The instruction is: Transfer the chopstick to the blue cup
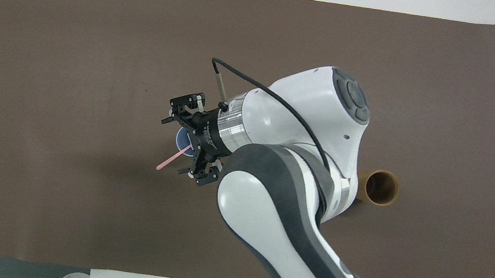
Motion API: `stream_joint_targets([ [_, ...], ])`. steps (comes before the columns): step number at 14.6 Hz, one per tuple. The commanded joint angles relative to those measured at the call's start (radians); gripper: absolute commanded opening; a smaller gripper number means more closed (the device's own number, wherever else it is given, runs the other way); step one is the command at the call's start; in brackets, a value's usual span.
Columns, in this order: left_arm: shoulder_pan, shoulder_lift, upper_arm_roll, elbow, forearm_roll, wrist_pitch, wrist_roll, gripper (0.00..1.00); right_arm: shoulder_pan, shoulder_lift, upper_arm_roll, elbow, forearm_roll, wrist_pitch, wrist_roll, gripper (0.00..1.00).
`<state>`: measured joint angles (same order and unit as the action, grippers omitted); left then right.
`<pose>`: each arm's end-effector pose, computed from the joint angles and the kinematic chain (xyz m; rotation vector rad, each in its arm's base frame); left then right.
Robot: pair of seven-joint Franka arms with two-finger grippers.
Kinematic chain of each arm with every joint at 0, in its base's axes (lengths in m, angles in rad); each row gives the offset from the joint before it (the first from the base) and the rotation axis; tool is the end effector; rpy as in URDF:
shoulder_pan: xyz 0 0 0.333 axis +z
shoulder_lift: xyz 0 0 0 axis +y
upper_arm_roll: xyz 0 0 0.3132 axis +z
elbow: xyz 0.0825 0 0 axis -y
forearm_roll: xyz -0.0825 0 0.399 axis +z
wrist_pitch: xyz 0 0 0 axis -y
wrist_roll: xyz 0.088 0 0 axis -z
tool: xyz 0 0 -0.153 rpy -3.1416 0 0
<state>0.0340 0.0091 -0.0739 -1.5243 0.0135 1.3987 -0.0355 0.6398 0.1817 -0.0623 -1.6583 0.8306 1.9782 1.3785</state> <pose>0.5473 -0.0194 0.5794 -3.1168 0.0047 0.2093 0.5103 0.4286 0.4926 -2.1388 1.2962 0.7459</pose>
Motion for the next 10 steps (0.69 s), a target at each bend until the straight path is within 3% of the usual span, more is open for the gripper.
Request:
stream_joint_targets([
  [1, 0.003, -0.018, 0.005, -0.013, -0.006, -0.012, 0.016, 1.00, -0.133, 0.050, 0.004, 0.193, -0.123, -0.192, -0.047, 0.99],
  [7, 0.003, -0.018, 0.005, -0.013, -0.006, -0.012, 0.016, 1.00, -0.284, -0.079, -0.004, 0.200, -0.543, -0.424, -0.636, 0.99],
  [10, 0.003, -0.018, 0.005, -0.013, -0.006, -0.010, 0.016, 1.00, -0.340, -0.134, -0.004, 0.190, -0.683, -0.586, -0.896, 0.99],
])
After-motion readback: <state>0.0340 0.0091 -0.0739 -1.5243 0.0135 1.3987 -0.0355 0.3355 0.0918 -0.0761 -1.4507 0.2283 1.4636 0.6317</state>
